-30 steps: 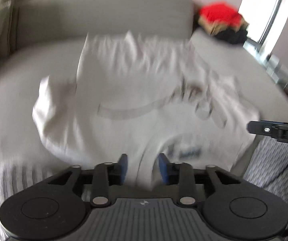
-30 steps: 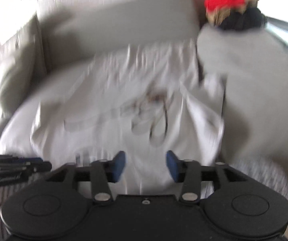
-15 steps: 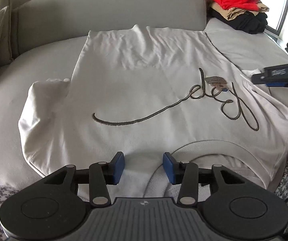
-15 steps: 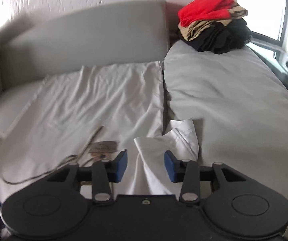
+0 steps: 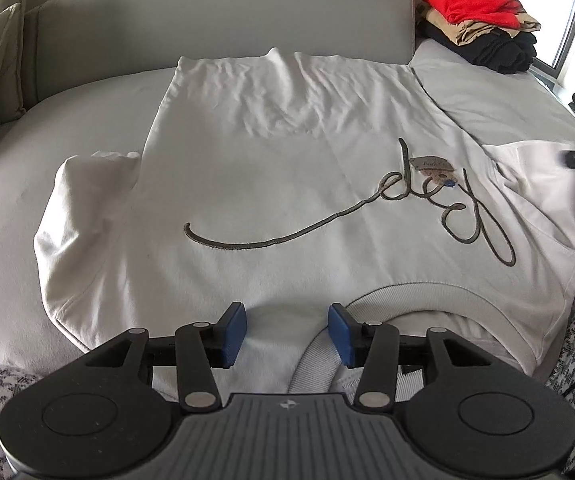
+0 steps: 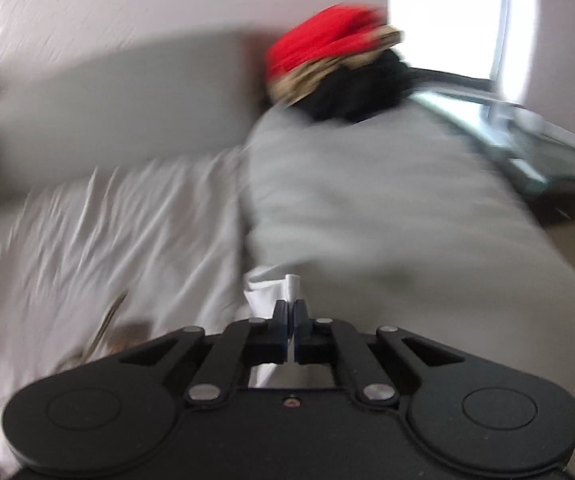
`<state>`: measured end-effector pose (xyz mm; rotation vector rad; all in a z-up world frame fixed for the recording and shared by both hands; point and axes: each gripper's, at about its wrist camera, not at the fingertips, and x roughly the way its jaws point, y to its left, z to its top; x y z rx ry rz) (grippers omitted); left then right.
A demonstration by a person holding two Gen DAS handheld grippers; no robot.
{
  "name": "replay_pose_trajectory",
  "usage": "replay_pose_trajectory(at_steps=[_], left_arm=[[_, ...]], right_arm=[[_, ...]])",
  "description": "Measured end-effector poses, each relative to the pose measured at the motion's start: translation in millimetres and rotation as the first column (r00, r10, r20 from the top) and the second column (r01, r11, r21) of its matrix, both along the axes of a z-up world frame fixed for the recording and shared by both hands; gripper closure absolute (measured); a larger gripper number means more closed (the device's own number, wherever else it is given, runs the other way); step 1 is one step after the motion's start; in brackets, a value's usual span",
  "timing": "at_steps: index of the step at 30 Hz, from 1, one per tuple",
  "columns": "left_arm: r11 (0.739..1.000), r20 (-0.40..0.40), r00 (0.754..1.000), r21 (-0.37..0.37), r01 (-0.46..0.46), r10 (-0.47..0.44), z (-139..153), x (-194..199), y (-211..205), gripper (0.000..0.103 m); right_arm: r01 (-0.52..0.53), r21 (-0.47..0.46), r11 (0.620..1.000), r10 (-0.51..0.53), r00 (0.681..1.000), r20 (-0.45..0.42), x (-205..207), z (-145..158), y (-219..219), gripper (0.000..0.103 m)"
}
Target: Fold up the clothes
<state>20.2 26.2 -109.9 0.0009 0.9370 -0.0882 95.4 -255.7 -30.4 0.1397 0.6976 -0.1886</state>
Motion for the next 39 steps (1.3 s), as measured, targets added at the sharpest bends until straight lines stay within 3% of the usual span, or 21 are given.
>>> replay_pose_trajectory(at_steps=[2,5,7,11,13,17,20,23,24,26,32,34,36,39], left_arm=[[1.000,-0.001,1.000,0.001,0.002,-0.002,0.9,-0.1,-0.6,0.057],[1.000,-0.004,1.000,0.009,0.007,-0.007,2.6,0.2,-2.0,0.057],[1.000,-0.004,1.000,0.011,0.012,-0.012,2.6,-1.6,-1.6,0.057],[1.000,-0.001,1.000,0.010,0.010,-0.010,2.6,-5.4,0.8,0.057],[1.000,0.000,1.000,0.010,0.011,-0.011,4.6,-7.0,1.1,0.057],[1.000,0.000,1.000,0.013,0.014,-0.014,9.3,-10.1,1.0,0.057],[1.000,0.018,1.000,0.001,0.003,-0.003,16.7,-15.5,2.6,0.057],[1.000,0.037,0.999,-0.005,-0.015,0.016,21.1,-16.0,2.4,0.057],[1.000,0.038,0.999,-0.003,-0.021,0.021,20.8,-14.6,1.5,0.057],[1.000,0.033,0.999,0.004,-0.027,0.027,17.8,-12.2,-0.8,0.058],[0.998,0.010,0.999,0.043,0.037,-0.037,6.2,-29.0,-15.6,0.060],[0.995,0.001,0.997,0.063,0.071,-0.071,3.6,-37.8,-22.3,0.062],[0.993,-0.009,0.995,0.071,0.099,-0.099,2.5,-46.0,-26.8,0.062],[0.996,-0.005,0.996,0.011,0.094,-0.094,8.6,-51.8,-16.0,0.062]], right_arm=[[0.102,0.041,0.994,-0.103,0.994,0.039,-15.4,4.7,-29.4,0.101],[0.205,0.112,0.972,-0.208,0.978,0.018,-20.5,-1.9,-64.7,0.101],[0.241,0.164,0.957,-0.243,0.970,-0.006,-21.9,-6.5,-78.4,0.101],[0.271,0.169,0.948,-0.268,0.963,-0.038,-24.3,-17.6,-83.3,0.101],[0.256,0.174,0.951,-0.251,0.967,-0.051,-25.4,-17.7,-80.6,0.099],[0.192,0.209,0.959,-0.189,0.981,-0.037,-35.7,-3.0,-73.3,0.071],[0.139,0.237,0.961,-0.139,0.990,-0.017,-45.2,10.4,-66.5,0.066],[0.077,0.254,0.964,-0.081,0.997,0.002,-50.4,16.8,-45.0,0.069],[0.020,0.271,0.962,-0.016,1.000,-0.015,-45.7,13.3,-33.2,0.077],[-0.077,0.299,0.951,0.096,0.994,-0.049,-37.3,5.9,-11.6,0.081],[-0.001,0.168,0.986,0.039,0.974,-0.223,-31.1,-29.0,6.6,0.081],[0.019,0.120,0.993,0.015,0.960,-0.278,-29.1,-40.7,12.6,0.075],[0.015,0.077,0.997,0.009,0.952,-0.307,-30.3,-44.0,13.4,0.089],[-0.047,0.184,0.982,0.098,0.955,-0.281,-32.5,-35.4,26.2,0.083]])
